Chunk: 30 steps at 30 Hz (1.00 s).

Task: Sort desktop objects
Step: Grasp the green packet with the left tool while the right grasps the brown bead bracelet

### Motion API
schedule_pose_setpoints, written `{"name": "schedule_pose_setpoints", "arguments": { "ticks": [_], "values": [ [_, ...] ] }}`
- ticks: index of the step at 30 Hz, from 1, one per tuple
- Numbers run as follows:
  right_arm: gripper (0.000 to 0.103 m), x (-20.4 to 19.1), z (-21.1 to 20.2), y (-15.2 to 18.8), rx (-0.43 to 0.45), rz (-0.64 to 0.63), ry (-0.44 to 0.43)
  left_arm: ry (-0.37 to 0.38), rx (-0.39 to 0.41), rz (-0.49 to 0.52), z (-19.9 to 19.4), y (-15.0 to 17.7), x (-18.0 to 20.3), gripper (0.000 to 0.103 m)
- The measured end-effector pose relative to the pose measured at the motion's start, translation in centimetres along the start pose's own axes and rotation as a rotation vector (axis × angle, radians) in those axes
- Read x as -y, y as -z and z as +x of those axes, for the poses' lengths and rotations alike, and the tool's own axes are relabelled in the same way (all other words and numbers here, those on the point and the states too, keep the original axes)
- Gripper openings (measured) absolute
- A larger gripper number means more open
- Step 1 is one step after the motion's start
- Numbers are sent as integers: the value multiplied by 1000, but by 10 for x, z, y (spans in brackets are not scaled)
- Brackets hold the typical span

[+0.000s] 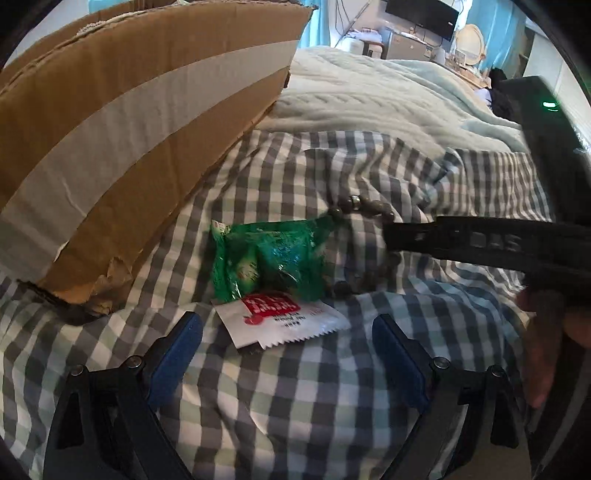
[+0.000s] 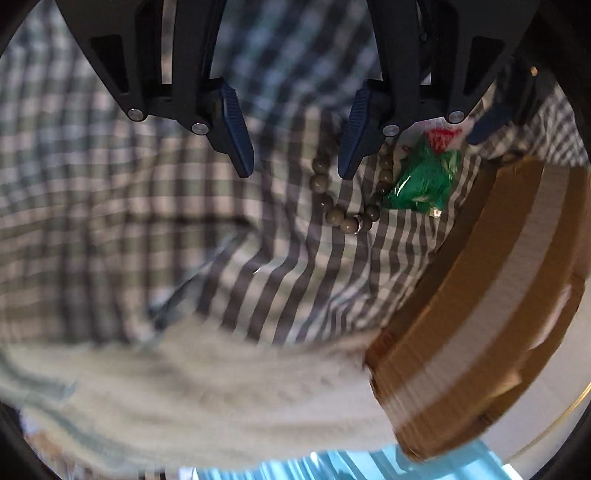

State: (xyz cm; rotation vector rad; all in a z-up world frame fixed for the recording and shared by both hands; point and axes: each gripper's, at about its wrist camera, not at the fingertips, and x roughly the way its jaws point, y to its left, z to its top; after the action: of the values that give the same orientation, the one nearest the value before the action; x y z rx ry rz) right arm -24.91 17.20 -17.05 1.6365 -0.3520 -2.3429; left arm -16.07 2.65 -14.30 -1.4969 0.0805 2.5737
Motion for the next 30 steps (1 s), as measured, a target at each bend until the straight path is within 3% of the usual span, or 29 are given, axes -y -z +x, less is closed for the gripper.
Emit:
{"name": "schedule_pose_setpoints", "arguments": {
  "ticks": [2,5,6,8,10,11,13,19,23,27,29,30],
  "values": [
    [46,-3,7,0,-8,-17,20,-15,5,25,2,1,3,96],
    [21,-1,2,7,15,-8,41,-18,10,41,6,3,3,88],
    [11,2,-1,10,25,6,45,-18,0,34,8,2,1,75],
    [11,10,-12,18,56,33,42,-18,-11,13,9,1,-7,60],
    [11,14,-25,26,92,42,64,-13,-4,-16,6,1,-14,31],
    [11,16,-33,30,114,37,77,-2,-7,-27,5,0,-17,28],
    [11,17,-48,38,155,24,88,38,-4,-38,-1,1,-20,6],
    [11,22,-77,57,210,30,60,48,29,-7,-10,4,-12,1],
    [11,21,-90,52,235,46,39,71,43,4,-19,6,-9,1],
    [11,20,-92,51,244,50,34,42,72,39,-20,1,-1,5],
    [11,17,-88,50,237,48,31,17,74,77,-18,-2,5,16],
    [11,16,-88,50,237,46,33,-12,73,101,-15,-5,10,33]
  ]
}}
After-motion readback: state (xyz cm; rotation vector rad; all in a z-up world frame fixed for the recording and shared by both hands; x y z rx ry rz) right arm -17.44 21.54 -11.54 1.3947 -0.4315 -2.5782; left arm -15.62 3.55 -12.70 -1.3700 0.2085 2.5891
